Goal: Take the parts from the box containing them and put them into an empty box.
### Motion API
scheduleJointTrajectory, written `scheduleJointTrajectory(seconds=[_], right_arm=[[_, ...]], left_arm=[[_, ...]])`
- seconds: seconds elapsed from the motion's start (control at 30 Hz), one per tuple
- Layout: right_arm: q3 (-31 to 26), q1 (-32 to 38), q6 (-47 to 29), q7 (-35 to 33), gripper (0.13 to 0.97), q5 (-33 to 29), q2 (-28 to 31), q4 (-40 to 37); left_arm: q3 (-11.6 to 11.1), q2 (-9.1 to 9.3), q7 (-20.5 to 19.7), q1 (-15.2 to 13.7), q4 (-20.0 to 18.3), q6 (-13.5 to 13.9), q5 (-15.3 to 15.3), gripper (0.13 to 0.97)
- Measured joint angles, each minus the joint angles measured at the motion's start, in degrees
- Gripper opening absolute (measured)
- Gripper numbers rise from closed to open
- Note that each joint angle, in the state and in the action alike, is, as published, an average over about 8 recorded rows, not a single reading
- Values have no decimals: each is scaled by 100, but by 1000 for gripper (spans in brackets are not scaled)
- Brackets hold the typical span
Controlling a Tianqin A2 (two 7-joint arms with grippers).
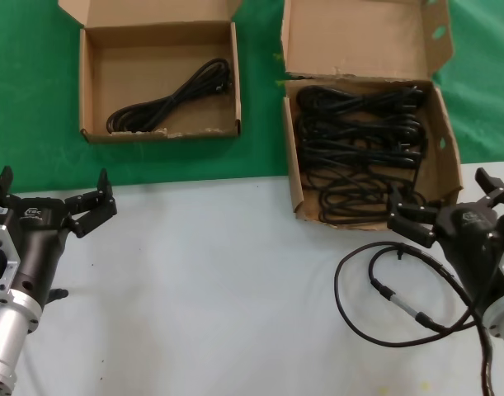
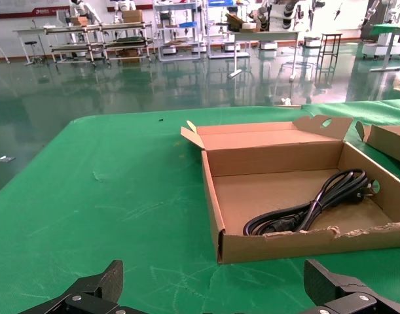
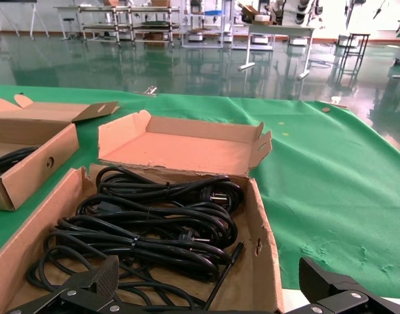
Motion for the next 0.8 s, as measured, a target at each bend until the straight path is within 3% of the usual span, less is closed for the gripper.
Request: scheduleJointTrajectory(seconds=[0.8], right_arm=[[0,0,0,0,966,0,0,0]], left_arm=[[0,0,0,0,0,0,0,966]])
